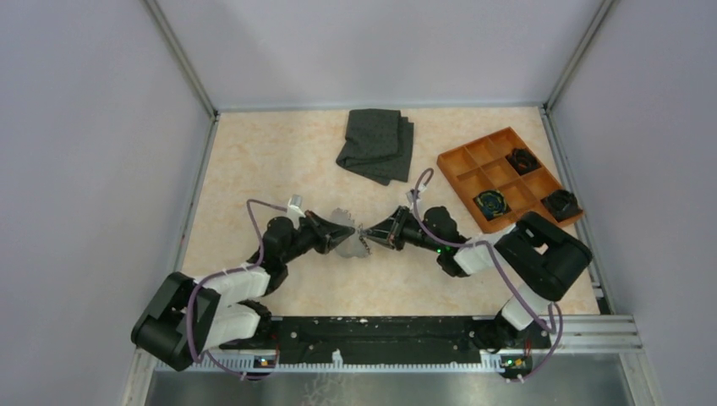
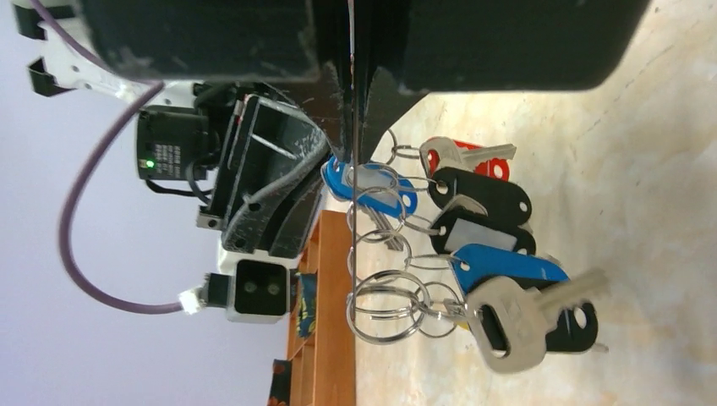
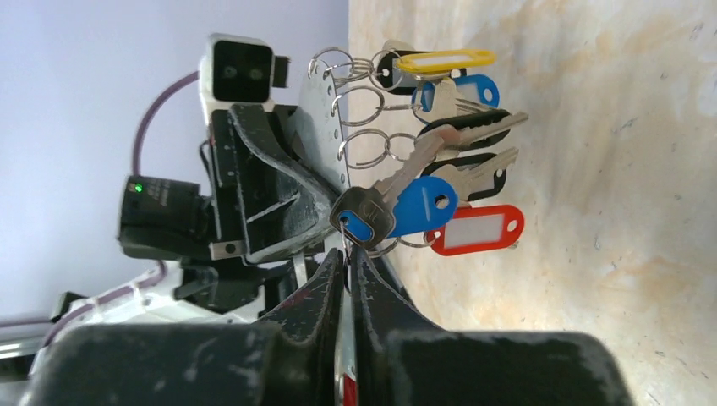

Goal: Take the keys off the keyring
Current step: Pick up the keyring from the center of the board, then remove the key from the keyring.

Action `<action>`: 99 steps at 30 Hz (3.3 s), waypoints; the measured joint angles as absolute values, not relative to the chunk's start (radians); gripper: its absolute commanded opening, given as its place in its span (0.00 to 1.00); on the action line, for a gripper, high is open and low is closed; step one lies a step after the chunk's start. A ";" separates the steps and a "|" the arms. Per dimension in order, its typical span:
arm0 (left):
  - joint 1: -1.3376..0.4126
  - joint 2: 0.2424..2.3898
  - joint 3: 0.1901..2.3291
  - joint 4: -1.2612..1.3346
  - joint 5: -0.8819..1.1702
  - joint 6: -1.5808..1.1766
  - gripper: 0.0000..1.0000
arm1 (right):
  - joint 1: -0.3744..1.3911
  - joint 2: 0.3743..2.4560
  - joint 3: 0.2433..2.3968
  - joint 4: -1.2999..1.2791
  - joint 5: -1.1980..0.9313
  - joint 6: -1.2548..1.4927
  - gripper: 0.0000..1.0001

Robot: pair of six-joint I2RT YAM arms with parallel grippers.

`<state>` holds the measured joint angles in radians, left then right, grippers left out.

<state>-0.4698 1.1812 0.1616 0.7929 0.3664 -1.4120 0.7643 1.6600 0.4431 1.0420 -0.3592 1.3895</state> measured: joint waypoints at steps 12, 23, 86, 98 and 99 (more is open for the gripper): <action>-0.325 1.170 0.654 0.039 0.681 -0.931 0.00 | 0.770 1.270 0.447 0.661 -0.267 1.005 0.79; -0.356 1.322 1.087 -0.637 0.888 -0.373 0.00 | 0.774 0.899 0.441 0.480 -0.220 0.603 0.89; -0.469 1.208 1.100 -0.288 1.301 -0.675 0.00 | 1.150 0.890 0.429 0.614 -0.301 0.060 0.41; -0.472 1.197 1.100 -0.283 1.301 -0.679 0.00 | 1.150 0.928 0.442 0.623 -0.297 0.060 0.40; -0.472 1.197 1.100 -0.283 1.301 -0.679 0.00 | 1.150 0.930 0.442 0.626 -0.297 0.060 0.40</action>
